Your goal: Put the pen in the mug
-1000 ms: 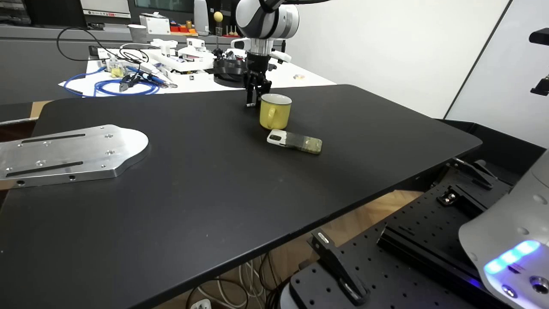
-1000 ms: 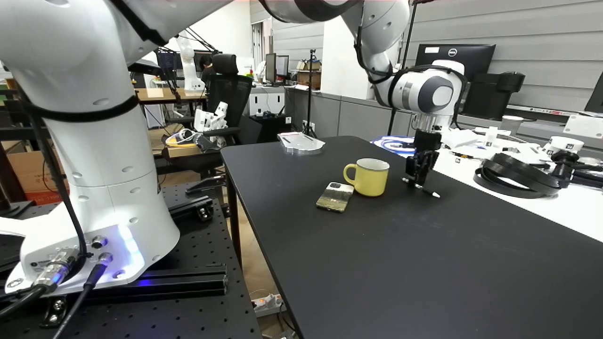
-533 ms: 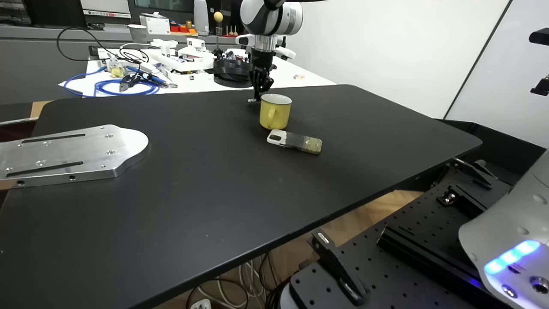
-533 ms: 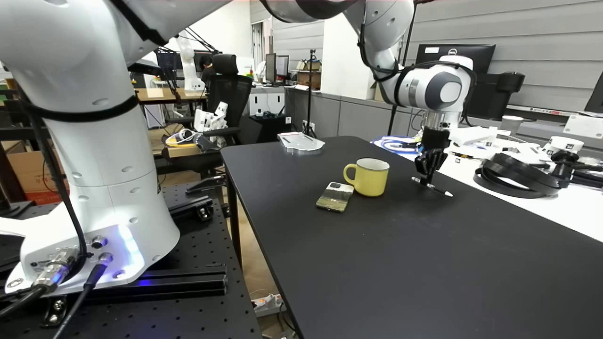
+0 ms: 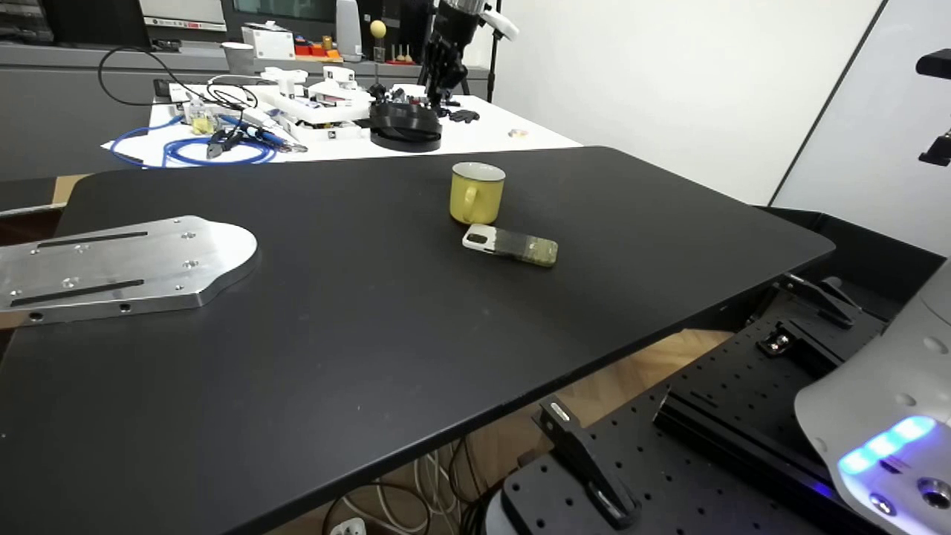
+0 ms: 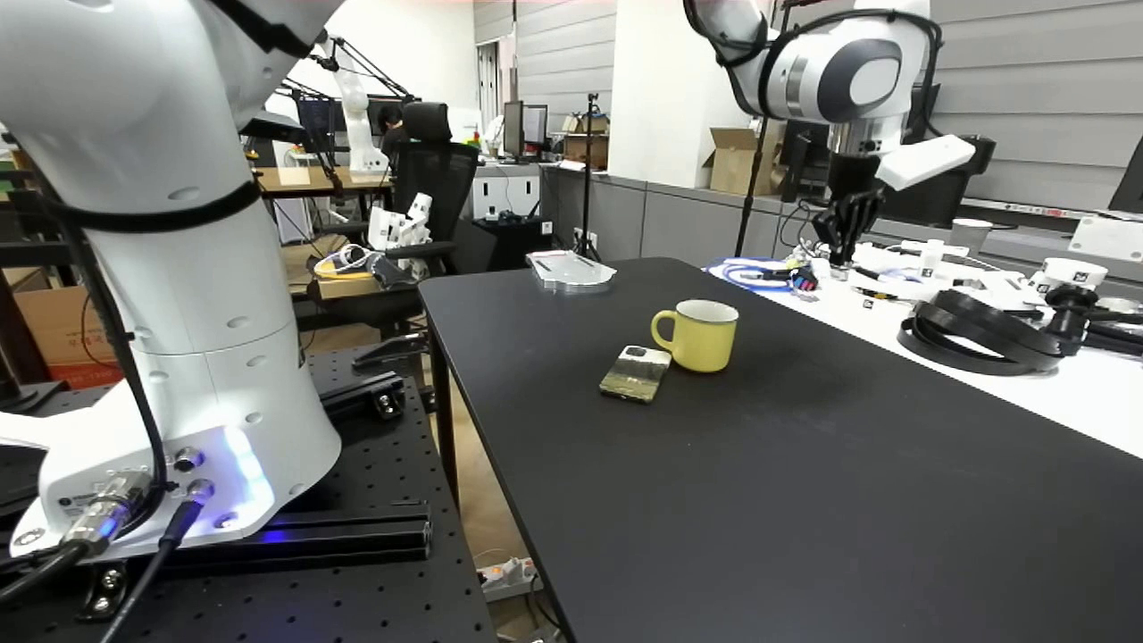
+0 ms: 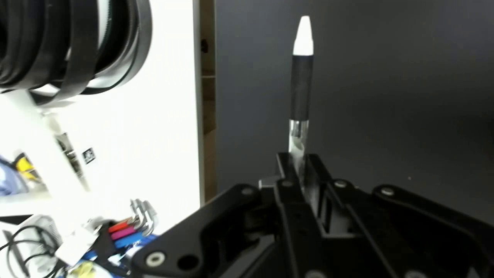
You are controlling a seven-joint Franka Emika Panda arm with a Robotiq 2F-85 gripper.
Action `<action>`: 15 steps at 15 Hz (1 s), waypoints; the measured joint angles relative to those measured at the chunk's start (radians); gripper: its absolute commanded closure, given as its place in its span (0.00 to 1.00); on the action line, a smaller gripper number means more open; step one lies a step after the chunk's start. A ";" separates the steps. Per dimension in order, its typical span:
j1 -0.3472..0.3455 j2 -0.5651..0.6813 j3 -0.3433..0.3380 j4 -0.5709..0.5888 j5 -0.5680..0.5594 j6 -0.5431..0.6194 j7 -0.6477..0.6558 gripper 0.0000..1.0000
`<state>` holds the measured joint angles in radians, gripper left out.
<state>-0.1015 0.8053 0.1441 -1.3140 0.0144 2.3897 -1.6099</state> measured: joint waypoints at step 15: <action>-0.284 -0.424 0.054 -0.470 0.931 -0.465 -0.397 0.97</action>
<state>-0.3855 0.3817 0.1980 -1.7838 0.9457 1.9251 -2.0067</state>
